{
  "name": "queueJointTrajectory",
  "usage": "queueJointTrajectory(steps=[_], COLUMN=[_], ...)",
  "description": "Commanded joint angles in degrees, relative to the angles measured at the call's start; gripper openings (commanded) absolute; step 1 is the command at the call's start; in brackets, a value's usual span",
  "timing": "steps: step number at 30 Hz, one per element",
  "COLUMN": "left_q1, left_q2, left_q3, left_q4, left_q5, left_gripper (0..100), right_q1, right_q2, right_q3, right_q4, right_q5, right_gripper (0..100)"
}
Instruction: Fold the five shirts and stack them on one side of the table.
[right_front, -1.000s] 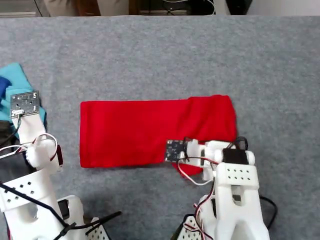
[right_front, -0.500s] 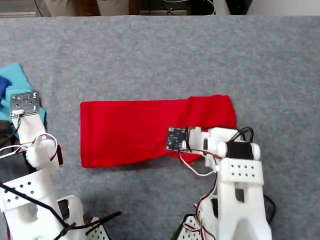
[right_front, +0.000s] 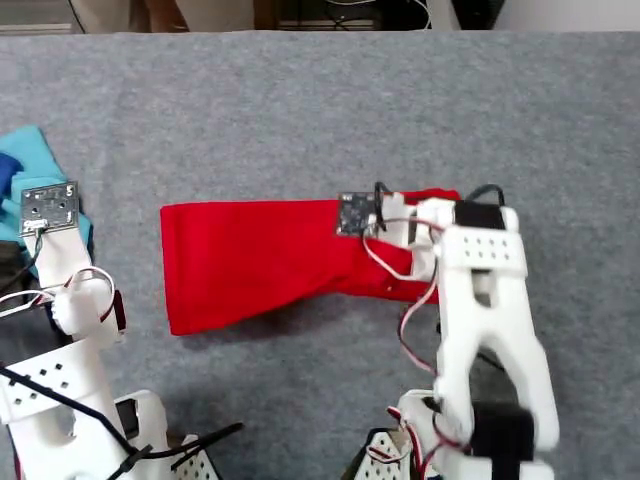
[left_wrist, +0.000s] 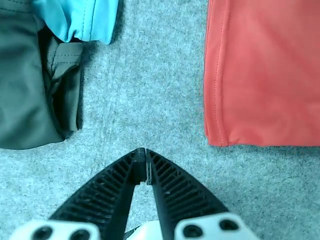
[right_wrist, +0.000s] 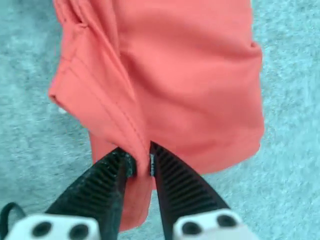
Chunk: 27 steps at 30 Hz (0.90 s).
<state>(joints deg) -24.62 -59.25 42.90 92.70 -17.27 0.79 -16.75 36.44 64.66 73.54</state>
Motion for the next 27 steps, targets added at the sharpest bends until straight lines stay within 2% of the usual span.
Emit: queueJointTrajectory(steps=[1, 11, 18, 27], left_q1=[0.3, 0.3, 0.3, 0.3], left_q2=[-0.2, -0.2, -0.2, -0.2], left_q3=[-0.8, -0.8, -0.4, -0.4], left_q4=[0.3, 0.3, 0.3, 1.0], left_q5=[-0.4, -0.3, -0.4, -0.4], left_gripper=[2, 2, 2, 2], right_q1=[-2.0, -5.3, -5.6, -5.5], right_q2=[4.4, 6.9, 6.9, 6.4], right_q3=[-6.1, -8.3, -8.0, -8.0], right_q4=[-0.4, -0.5, -4.7, -5.5], right_q5=[-0.9, -0.9, -0.9, -3.7], right_gripper=[0.5, 0.5, 2.0, 37.9])
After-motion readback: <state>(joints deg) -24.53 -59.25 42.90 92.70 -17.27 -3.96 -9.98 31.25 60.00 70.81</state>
